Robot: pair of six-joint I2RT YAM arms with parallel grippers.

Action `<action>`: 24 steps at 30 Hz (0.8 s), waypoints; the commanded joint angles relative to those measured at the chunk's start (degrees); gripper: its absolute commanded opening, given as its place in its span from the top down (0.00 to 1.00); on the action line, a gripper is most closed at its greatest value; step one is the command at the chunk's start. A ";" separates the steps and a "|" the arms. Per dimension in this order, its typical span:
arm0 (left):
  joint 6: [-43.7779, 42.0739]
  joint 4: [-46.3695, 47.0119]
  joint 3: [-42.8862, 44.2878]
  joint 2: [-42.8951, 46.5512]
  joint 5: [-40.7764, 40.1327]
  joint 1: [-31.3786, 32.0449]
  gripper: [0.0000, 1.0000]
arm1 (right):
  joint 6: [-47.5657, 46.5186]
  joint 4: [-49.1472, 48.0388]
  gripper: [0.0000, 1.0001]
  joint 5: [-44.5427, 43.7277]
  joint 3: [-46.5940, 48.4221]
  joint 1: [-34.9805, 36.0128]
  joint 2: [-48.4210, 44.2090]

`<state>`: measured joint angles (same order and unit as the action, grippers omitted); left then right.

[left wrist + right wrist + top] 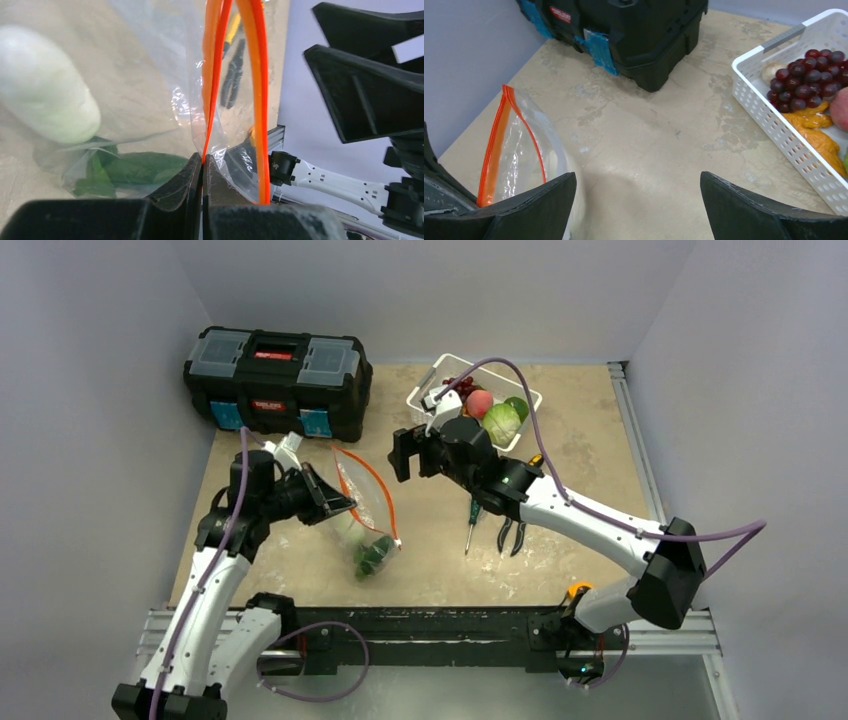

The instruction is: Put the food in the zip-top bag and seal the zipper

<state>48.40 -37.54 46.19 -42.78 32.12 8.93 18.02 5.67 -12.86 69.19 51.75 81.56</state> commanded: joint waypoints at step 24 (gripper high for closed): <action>-11.70 -5.28 20.37 -2.36 -20.09 -0.60 1.00 | -5.36 7.77 0.04 -23.46 20.41 -21.70 22.67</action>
<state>40.53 -45.50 65.58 -48.80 17.32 8.62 16.60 9.45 -28.40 84.86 31.83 101.30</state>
